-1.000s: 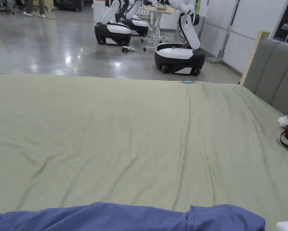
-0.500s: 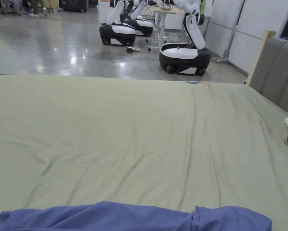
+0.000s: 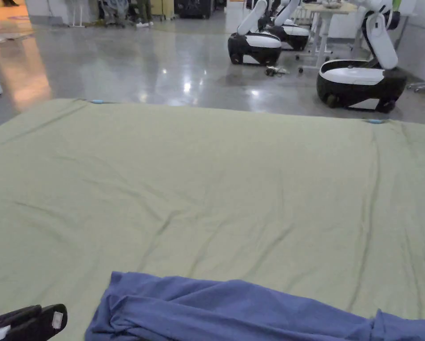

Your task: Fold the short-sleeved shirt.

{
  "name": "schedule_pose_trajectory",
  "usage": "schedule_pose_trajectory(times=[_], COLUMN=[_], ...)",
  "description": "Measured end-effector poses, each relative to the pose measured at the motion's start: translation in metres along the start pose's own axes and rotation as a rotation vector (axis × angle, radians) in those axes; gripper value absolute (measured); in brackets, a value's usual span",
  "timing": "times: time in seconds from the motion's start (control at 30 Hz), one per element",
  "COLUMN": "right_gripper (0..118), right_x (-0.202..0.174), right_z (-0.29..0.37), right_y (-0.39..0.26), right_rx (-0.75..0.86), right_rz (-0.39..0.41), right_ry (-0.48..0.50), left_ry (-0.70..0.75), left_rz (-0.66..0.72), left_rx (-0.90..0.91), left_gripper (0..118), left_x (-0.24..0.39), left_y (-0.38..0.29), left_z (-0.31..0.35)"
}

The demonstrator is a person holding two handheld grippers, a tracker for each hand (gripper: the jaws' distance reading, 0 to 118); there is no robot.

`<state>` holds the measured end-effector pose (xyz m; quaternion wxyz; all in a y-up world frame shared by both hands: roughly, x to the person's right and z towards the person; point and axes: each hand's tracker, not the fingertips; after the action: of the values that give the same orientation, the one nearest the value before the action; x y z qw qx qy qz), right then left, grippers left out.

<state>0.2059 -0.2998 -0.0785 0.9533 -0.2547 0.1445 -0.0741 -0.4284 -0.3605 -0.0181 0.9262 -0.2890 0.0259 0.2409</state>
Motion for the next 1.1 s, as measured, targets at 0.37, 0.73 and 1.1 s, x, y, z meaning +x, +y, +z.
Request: schedule_pose_trajectory(times=[0.37, 0.73, 1.1], right_gripper=[3, 3, 3], right_x=[-0.018, -0.022, -0.02], right_z=[-0.006, -0.007, -0.009], right_y=[0.002, 0.003, 0.002], right_rx=[-0.003, -0.024, -0.045], right_rz=[0.035, 0.046, 0.045], right_ry=[0.028, 0.009, -0.01], left_ry=[-0.276, -0.365, -0.444], left_rz=[0.256, 0.204, 0.237], left_rx=[-0.218, -0.368, -0.283], left_gripper=[117, 11, 7], left_x=[-0.064, -0.039, -0.085], left_y=[0.019, 0.009, 0.026], left_z=[-0.118, -0.166, -0.153])
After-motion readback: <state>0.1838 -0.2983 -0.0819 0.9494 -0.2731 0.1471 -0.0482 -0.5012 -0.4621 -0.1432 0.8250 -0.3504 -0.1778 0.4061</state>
